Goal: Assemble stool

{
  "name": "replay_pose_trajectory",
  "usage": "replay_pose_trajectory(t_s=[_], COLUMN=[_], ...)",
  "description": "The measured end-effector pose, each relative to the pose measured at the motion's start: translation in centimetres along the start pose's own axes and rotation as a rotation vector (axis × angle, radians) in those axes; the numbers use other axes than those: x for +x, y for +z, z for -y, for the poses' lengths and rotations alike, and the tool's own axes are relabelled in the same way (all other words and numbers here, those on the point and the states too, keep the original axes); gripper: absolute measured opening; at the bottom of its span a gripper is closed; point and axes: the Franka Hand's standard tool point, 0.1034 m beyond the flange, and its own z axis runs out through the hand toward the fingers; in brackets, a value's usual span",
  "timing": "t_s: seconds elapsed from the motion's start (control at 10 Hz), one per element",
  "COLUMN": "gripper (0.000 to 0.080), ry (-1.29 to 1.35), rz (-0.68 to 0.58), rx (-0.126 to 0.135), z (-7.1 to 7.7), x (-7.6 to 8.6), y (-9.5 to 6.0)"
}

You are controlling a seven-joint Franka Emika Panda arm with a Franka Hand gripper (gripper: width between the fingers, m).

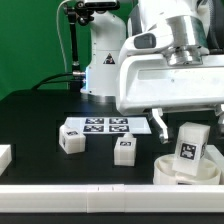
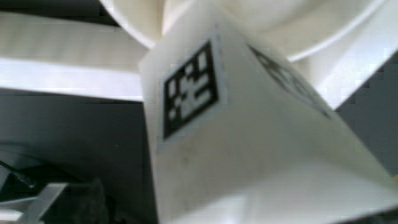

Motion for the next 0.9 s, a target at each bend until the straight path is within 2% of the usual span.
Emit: replay_pose_trajectory(t_s=[0.2,0.4,0.7,0.9], gripper=[0.0649,0.0649,0.0649,0.0649], ry=[0.017,0.027,0.026,0.026], rz=[0.045,0.089,0.082,0.12], rx=[0.003,0.012,0.009,0.017], z=[-0.7,-1.0,-1.0,-0.9], x=[1.0,3.2,2.9,2.6], y=[-1.1,-2.9,-2.6,-2.5])
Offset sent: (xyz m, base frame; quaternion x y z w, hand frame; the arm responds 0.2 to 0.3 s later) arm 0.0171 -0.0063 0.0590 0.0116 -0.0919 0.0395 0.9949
